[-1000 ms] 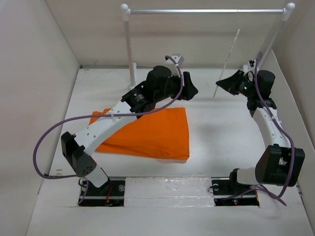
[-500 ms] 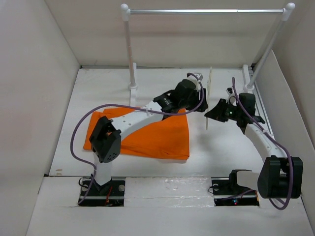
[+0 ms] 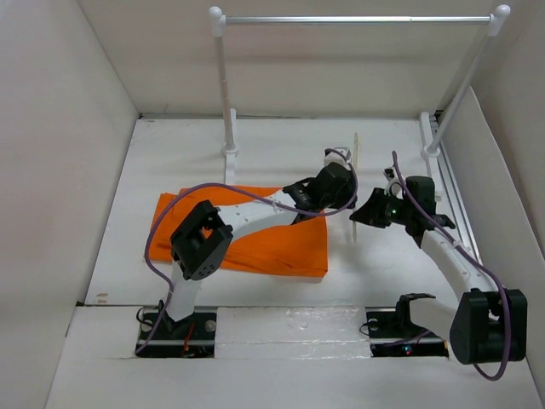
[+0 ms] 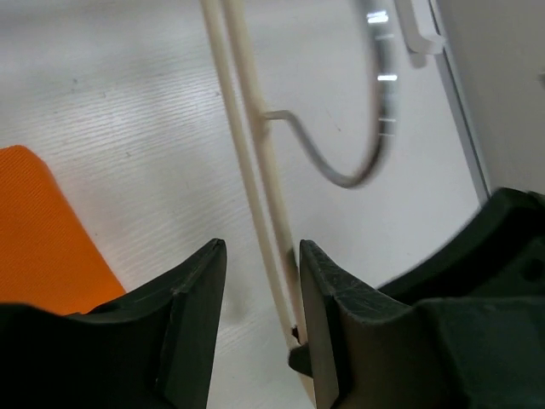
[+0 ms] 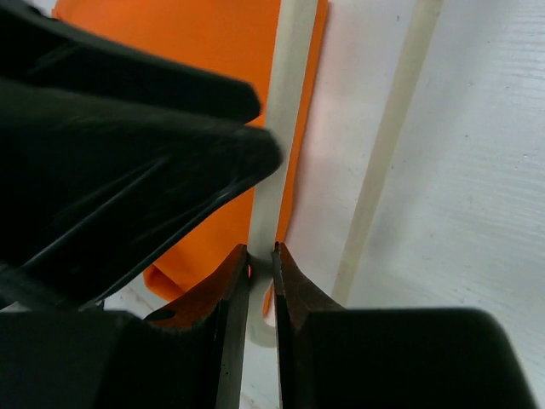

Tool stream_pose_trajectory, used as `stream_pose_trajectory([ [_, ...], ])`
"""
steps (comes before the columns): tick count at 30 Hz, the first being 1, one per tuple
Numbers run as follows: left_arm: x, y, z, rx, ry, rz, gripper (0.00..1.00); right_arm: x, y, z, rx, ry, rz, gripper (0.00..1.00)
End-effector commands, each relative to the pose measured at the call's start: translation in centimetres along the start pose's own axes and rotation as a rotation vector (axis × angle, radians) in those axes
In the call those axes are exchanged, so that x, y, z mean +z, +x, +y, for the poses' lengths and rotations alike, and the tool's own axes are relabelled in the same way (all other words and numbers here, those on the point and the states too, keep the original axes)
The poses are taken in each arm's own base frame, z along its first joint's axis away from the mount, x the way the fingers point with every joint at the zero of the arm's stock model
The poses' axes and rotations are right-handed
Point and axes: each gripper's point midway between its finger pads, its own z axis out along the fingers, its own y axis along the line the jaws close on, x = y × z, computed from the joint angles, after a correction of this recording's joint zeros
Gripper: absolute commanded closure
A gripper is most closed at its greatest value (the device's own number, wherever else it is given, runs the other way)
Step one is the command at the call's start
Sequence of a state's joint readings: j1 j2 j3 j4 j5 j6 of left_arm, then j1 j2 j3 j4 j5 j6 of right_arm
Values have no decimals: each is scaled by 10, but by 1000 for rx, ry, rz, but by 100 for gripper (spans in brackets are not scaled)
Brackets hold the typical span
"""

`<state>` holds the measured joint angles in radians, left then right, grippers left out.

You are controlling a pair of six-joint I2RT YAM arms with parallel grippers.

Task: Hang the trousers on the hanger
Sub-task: Place trousers on hanger

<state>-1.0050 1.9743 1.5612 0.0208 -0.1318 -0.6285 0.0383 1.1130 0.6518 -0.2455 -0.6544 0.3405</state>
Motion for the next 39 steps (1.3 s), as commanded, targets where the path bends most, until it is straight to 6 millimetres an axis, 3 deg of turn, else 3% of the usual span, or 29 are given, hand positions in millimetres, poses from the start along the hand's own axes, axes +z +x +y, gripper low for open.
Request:
stream_pose_trajectory([
  [1,6,-8,9,-53,-34,-68,65,-3,0,12,-50,-30,-19,86],
  [3,8,-2,4,-58,-19,-59,65,-3,6,14,-46,-37,-5,86],
  [6,15,8,9,-75,-42,-58,76,-5,17,17,-34,-41,8,86],
  [9,16,13,10,-90,-39,-45,78,-8,23,15,-27,-31,12,86],
  [12,16,22,13,-108,-34,-32,99,-9,39,16,-20,-29,49,86],
  [14,15,31,20,-112,-47,-9,100,-12,46,16,-13,-20,56,85],
  [16,7,34,21,-123,-36,-6,100,-19,54,21,-8,-21,54,79],
  [17,5,48,29,-138,-37,15,100,-23,57,21,-1,-16,54,72],
  [18,0,51,31,-152,-28,16,100,-27,64,19,10,0,71,59],
  [19,-9,47,28,-172,-4,3,100,-34,63,24,-8,-8,51,52],
  [20,-13,61,35,-200,3,19,100,-38,65,25,-8,-4,53,46],
  [21,-21,57,33,-216,21,8,100,-42,72,25,-1,9,73,40],
  [24,-28,70,41,-244,25,24,100,-57,67,32,-35,22,39,33],
  [25,-32,69,40,-254,31,19,100,-61,63,34,-49,29,15,33],
  [26,-35,80,44,-257,28,30,100,-64,58,37,-58,32,4,33],
  [28,-47,80,40,-293,55,19,100,-65,56,38,-80,40,-4,50],
  [29,-51,87,47,-307,56,19,100,-63,54,36,-77,44,-8,66],
  [30,-59,83,45,-328,74,4,100,-59,47,39,-91,26,-35,90],
  [31,-64,84,43,-351,83,-2,100,-55,43,39,-100,18,-44,97],
  [34,-70,91,50,-366,46,-35,100,-35,33,40,-132,-10,-50,100],
  [37,-63,96,57,-386,5,-49,100,-7,33,35,-168,-52,-11,90],
  [39,-57,97,61,-428,-25,-59,100,13,40,14,-181,-12,63,83],
])
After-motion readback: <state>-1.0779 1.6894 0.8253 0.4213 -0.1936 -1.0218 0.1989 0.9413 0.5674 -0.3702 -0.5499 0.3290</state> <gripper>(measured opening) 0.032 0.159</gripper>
